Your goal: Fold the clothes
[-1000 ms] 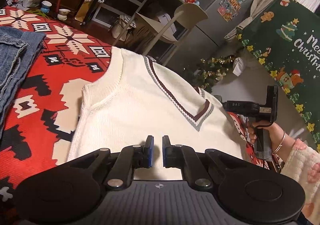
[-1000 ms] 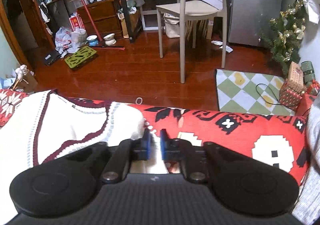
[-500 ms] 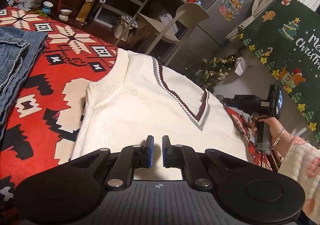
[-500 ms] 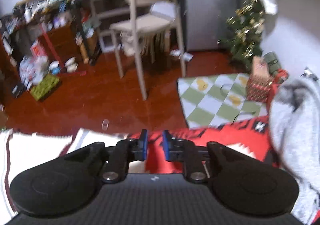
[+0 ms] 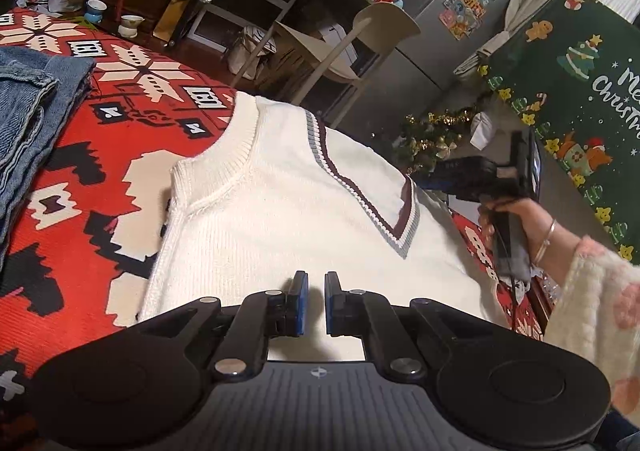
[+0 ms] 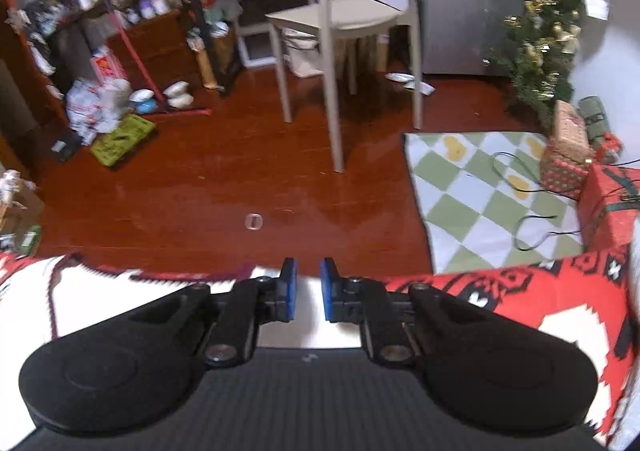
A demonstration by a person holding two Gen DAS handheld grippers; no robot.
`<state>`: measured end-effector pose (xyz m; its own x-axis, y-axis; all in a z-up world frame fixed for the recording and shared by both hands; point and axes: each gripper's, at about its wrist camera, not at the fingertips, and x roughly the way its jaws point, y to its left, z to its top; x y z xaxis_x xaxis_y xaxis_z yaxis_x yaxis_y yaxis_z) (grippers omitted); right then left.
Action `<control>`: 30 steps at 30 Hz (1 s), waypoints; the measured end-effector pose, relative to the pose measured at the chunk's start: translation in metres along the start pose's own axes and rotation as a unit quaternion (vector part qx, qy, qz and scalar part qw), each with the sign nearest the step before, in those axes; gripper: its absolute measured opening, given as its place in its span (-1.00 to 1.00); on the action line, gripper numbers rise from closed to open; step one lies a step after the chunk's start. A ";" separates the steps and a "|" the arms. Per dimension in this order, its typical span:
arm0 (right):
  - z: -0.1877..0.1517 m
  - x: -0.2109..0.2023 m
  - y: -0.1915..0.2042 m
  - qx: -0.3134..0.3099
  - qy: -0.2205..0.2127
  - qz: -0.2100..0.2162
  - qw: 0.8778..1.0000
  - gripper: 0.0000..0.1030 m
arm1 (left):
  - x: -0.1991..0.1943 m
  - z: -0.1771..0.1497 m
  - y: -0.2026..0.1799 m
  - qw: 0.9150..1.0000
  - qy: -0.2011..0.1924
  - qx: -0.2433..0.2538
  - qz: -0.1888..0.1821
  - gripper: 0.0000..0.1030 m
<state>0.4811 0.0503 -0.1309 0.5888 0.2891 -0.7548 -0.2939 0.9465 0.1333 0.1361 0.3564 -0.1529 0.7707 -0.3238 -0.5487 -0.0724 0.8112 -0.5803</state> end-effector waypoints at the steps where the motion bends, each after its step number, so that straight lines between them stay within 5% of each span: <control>1: 0.003 -0.003 0.002 0.005 -0.003 -0.006 1.000 -0.64 | -0.001 0.000 0.000 1.000 -0.001 0.001 0.001 -0.87; 6: -0.001 -0.048 -0.023 0.044 -0.020 0.060 0.997 -0.64 | -0.003 0.003 0.005 1.000 -0.008 -0.015 -0.002 -0.87; 13: -0.074 -0.094 -0.060 0.004 0.036 0.032 0.999 -0.63 | -0.006 0.004 -0.003 1.000 -0.011 -0.005 -0.009 -0.87; 16: -0.090 -0.095 -0.065 -0.002 0.029 0.035 0.999 -0.65 | -0.007 0.005 -0.004 1.000 -0.014 -0.002 -0.008 -0.87; 23: -0.067 -0.084 -0.052 -0.020 -0.004 -0.044 0.999 -0.68 | -0.004 0.003 -0.002 1.000 -0.013 0.013 0.020 -0.87; 30: -0.082 -0.098 -0.037 0.002 0.014 0.043 0.999 -0.88 | -0.005 0.004 0.002 1.000 -0.013 0.013 0.025 -0.91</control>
<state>0.3723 -0.0248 -0.1144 0.5395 0.3654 -0.7586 -0.3394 0.9188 0.2013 0.1350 0.3616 -0.1491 0.7825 -0.2697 -0.5613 -0.0954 0.8388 -0.5360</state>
